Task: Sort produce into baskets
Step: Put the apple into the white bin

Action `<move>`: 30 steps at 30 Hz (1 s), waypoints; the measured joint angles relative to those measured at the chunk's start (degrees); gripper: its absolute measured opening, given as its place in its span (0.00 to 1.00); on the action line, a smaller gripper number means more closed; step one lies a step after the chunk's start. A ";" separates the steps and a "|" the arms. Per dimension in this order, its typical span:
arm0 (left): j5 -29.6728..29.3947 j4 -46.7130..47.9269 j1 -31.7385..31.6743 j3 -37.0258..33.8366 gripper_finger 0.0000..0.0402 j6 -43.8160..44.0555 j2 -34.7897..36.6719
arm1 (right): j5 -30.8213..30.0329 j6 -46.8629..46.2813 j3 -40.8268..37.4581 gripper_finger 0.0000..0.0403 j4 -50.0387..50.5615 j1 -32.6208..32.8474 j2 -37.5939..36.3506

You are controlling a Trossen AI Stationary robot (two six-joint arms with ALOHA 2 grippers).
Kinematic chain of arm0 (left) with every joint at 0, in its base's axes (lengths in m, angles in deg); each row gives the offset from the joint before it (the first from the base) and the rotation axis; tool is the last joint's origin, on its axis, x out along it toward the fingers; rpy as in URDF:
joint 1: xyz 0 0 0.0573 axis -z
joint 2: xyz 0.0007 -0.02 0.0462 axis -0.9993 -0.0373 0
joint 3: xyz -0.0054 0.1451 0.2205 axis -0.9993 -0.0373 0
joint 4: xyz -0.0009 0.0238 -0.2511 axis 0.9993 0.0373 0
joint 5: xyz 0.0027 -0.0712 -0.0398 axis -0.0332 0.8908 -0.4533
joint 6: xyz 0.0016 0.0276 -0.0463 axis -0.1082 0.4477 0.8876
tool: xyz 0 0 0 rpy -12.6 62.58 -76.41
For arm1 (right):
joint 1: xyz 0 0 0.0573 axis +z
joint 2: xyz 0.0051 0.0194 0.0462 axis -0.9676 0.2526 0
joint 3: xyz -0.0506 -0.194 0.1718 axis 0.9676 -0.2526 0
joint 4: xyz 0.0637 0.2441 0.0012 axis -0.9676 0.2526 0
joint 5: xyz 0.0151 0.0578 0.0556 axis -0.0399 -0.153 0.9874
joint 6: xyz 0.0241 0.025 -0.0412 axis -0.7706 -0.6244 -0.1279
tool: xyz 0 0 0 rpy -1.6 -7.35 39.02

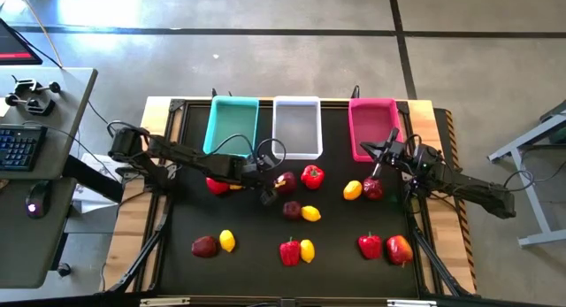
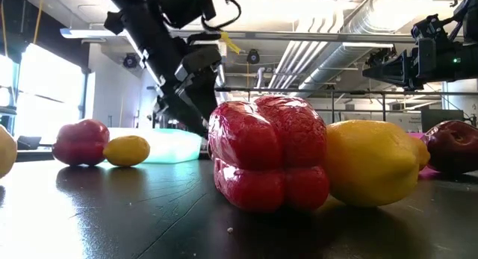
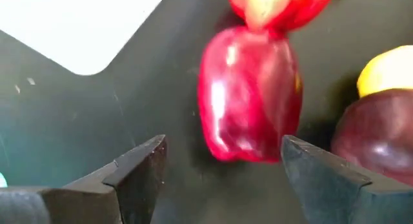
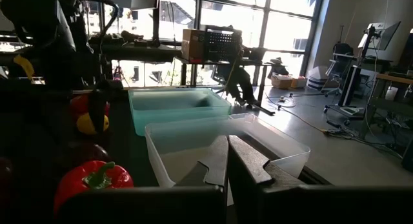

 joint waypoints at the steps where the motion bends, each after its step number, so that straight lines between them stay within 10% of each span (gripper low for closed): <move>1: -0.14 -0.12 0.05 0.36 0.73 -0.22 0.00 | 0.00 0.00 0.02 0.00 0.00 0.00 0.00; 30: 7.31 -2.05 -3.32 5.24 0.73 -10.05 -6.26 | 0.00 0.00 0.00 0.00 0.02 0.00 0.04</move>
